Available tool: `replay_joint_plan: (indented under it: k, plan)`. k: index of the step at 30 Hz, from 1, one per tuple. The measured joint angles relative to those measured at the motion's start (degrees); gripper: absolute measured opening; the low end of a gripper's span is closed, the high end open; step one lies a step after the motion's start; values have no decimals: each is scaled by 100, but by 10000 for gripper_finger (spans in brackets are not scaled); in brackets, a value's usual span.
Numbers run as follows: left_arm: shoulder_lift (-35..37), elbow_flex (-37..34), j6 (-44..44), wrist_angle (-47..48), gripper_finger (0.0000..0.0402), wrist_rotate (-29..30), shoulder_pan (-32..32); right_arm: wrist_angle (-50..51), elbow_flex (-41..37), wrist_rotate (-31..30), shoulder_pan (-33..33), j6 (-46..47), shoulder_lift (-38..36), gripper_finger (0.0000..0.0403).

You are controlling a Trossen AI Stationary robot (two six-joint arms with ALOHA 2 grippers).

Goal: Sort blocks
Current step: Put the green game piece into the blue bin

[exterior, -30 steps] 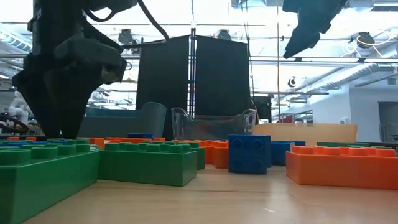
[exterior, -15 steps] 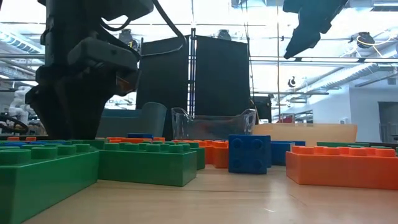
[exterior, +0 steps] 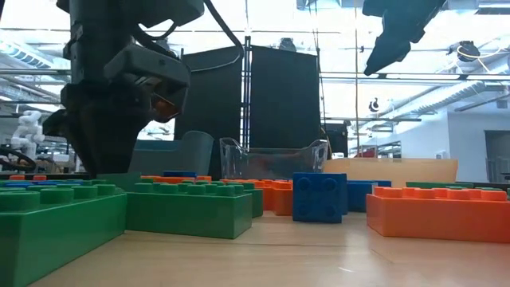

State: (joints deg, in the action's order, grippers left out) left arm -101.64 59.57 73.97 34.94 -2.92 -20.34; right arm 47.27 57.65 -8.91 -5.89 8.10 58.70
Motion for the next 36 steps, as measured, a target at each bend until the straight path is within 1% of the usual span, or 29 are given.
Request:
replay_joint_plan:
  k: [3,5,9,17,20,22,24,28,30,32,34,36]
  plan:
    - [91,92,-104,109,17,57,49,-3,0,-2,0,-2,0,240]
    - [220,138,-104,82,8,65,93,-5,0,-2,-2,-2,0,240]
    - [373,190,-96,180,8,81,170,-7,0,-2,0,-2,-1,240]
    - [731,598,-130,569,8,85,339,-15,0,-2,0,-2,-2,240]
    - [918,821,-142,906,8,163,478,-22,0,-2,0,-2,-2,240]
    - [1046,992,-246,1265,8,396,593,-30,0,-2,0,-2,-2,240]
    - [1194,1208,-548,1680,8,700,766,-35,-1,-2,0,-2,-2,240]
    - [1461,1751,-1198,2888,8,1697,1376,-60,0,-4,0,2,-2,240]
    - [1592,1994,-1544,3341,8,2275,1783,-100,-2,-4,-2,17,-2,240]
    - [1713,2201,-1916,3647,8,2732,2283,-128,-2,-4,0,20,-2,240]
    - [1838,2347,-2378,3724,8,3039,2835,-139,-2,-4,0,71,-2,240]
    - [1942,2438,-2822,3689,8,3175,3467,-168,-2,-4,0,139,-2,240]
